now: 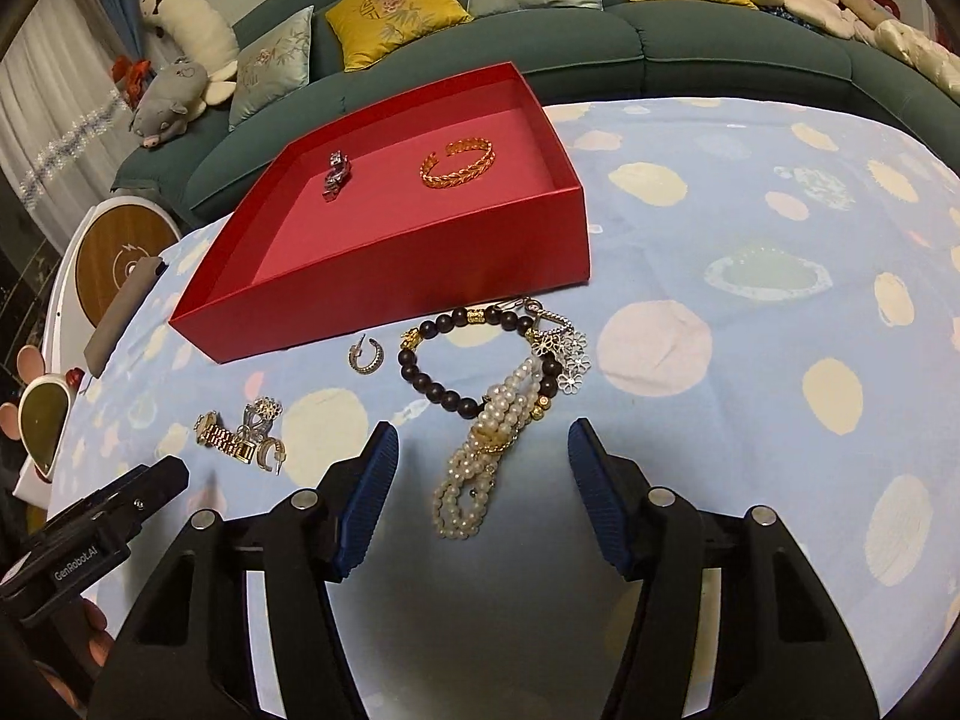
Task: Organize jewelry
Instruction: 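Grasp the pearl necklace with the right tool, then grasp the gold wristwatch with the left tool while the right tool holds the pearls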
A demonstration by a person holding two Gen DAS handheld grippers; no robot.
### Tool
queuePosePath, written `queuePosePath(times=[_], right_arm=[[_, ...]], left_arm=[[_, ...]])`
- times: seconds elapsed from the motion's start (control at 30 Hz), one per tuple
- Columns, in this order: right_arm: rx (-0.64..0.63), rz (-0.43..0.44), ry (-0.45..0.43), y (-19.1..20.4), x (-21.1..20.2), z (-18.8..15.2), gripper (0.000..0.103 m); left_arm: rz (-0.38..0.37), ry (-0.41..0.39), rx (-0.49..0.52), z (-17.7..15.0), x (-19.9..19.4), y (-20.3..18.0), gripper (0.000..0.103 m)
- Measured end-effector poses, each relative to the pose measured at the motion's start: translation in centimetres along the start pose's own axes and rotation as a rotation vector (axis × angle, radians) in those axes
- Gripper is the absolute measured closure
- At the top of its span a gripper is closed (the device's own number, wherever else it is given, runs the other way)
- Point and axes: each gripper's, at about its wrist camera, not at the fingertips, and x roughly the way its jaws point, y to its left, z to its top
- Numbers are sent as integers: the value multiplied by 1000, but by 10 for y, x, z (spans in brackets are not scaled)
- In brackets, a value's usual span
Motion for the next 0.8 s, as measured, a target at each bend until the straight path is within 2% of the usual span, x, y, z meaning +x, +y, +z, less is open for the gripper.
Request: queuePosePath(times=[0.13, 0.2, 0.23, 0.27, 0.3, 0.57, 0.8], right_arm=[[-22, -18, -7, 1, 3, 0, 56], [-33, -31, -5, 2, 3, 0, 75], [-35, -32, -3, 2, 3, -1, 78], [-34, -34, -2, 1, 2, -2, 86], [-31, -34, 0, 0, 1, -3, 89], [-60, -8, -6, 3, -15, -8, 89], [-83, 9, -5, 8, -21, -9, 89]], left_arm=[[-13, -2, -26, 3, 1, 1, 39], [-22, 9, -47, 4, 5, 2, 39], [-28, 17, -60, 5, 7, 2, 39], [-35, 23, -72, 5, 10, 3, 39], [-38, 27, -85, 5, 12, 3, 39], [-24, -17, -150, 26, 27, 7, 39], [50, -13, 23, 15, 25, -8, 39]])
